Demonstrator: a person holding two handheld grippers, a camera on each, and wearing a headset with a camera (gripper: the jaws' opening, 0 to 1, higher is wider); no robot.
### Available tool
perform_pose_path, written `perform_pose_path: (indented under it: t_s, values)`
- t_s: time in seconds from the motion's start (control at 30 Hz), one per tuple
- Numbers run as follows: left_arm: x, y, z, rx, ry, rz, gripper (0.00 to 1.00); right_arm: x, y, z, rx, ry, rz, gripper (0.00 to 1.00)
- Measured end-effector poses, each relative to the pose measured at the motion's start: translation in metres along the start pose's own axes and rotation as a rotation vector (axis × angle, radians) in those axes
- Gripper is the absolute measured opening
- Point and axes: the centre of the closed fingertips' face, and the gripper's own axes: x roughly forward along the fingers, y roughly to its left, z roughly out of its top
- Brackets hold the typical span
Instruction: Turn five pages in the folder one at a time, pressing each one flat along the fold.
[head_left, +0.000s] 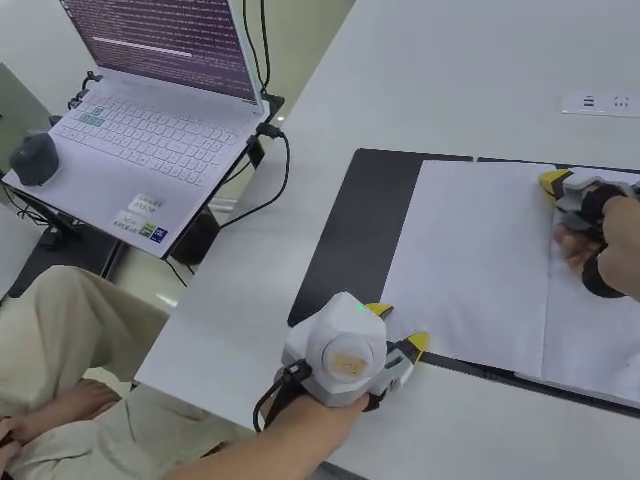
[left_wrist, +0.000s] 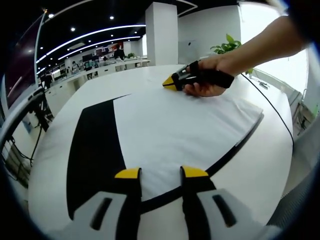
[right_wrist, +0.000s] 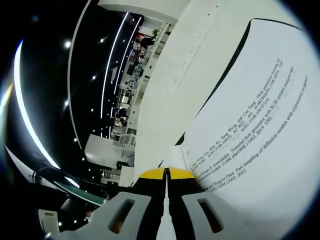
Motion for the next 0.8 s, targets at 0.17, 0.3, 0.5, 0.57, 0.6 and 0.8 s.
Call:
perform_pose_path:
  t_s: [0.17, 0.3, 0.5, 0.57, 0.6, 0.8]
  values:
    - [-0.001, 0.000, 0.000, 0.001, -0.003, 0.000, 0.29, 0.008, -0.002, 0.012, 0.031, -0.047, -0.005, 0.00]
    - [-0.001, 0.001, -0.001, -0.001, -0.005, 0.000, 0.29, 0.009, -0.003, 0.015, 0.042, -0.073, -0.010, 0.00]
    - [-0.002, 0.001, -0.001, 0.000, -0.008, 0.000, 0.29, 0.006, -0.003, 0.008, 0.053, -0.038, -0.012, 0.00]
    - [-0.002, 0.001, 0.000, 0.001, -0.008, -0.001, 0.29, 0.003, -0.004, 0.002, 0.050, -0.005, -0.012, 0.00]
    - [-0.002, 0.001, 0.000, 0.000, -0.008, -0.001, 0.29, 0.002, -0.004, 0.000, 0.047, 0.005, -0.008, 0.00]
    - [-0.002, 0.001, 0.000, 0.003, -0.006, -0.001, 0.29, -0.009, -0.004, -0.017, 0.035, 0.081, -0.001, 0.00]
